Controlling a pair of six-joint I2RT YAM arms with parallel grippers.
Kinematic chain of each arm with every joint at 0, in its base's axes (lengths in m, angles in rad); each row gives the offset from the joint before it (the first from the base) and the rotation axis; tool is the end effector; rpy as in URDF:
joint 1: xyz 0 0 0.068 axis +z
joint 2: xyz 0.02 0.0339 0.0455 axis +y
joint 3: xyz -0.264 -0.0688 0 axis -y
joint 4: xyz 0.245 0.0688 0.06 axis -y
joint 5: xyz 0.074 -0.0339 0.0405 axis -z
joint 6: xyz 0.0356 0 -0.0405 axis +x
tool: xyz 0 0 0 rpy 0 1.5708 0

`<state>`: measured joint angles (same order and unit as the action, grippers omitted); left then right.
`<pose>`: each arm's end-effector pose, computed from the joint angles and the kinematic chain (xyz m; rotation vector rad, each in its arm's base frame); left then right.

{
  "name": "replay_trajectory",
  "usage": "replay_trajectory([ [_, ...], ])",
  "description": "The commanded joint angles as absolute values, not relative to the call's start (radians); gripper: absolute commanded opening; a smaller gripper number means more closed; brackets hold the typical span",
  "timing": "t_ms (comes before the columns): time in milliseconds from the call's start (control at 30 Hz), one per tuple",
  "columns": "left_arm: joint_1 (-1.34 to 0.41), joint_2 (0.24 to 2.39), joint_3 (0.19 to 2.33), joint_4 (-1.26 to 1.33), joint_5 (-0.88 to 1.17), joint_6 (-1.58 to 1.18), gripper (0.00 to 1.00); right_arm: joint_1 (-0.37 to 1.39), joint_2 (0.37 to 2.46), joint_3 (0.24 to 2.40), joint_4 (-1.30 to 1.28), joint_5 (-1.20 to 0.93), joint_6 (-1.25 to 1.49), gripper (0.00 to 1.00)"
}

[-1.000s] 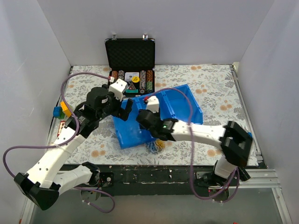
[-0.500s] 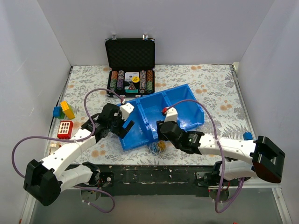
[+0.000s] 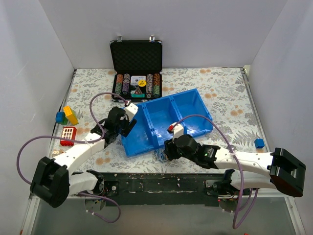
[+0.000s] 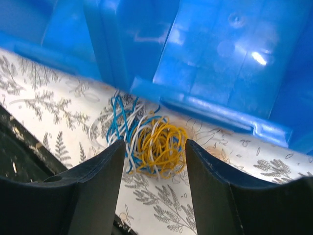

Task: Untangle the cables

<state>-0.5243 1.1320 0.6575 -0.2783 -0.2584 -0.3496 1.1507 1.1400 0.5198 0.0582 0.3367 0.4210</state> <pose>0.2057 -0.1084 0.2198 0.0714 2.2964 -0.1507 0.1066 0.2098 0.2025 -0.5769 2.0739 0.5795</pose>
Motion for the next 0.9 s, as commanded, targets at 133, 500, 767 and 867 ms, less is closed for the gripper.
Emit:
replay_trajectory([
  [133, -0.394, 1.307, 0.784, -0.187, -0.311, -0.350, 0.65, 1.163, 1.190, 0.494, 0.153, 0.255, 0.362, 0.62],
  [500, -0.339, 1.207, 0.821, -0.250, -0.246, -0.362, 0.76, 1.175, 1.186, 0.473, 0.120, 0.143, 0.354, 0.01],
  [767, -0.293, 1.221, 0.908, -0.405, -0.062, -0.387, 0.77, 1.181, 0.991, 0.411, 0.002, 0.181, 0.388, 0.01],
  [867, -0.293, 1.169, 0.927, -0.485, 0.050, -0.408, 0.83, 1.183, 0.971, 0.397, -0.031, 0.204, 0.397, 0.06],
])
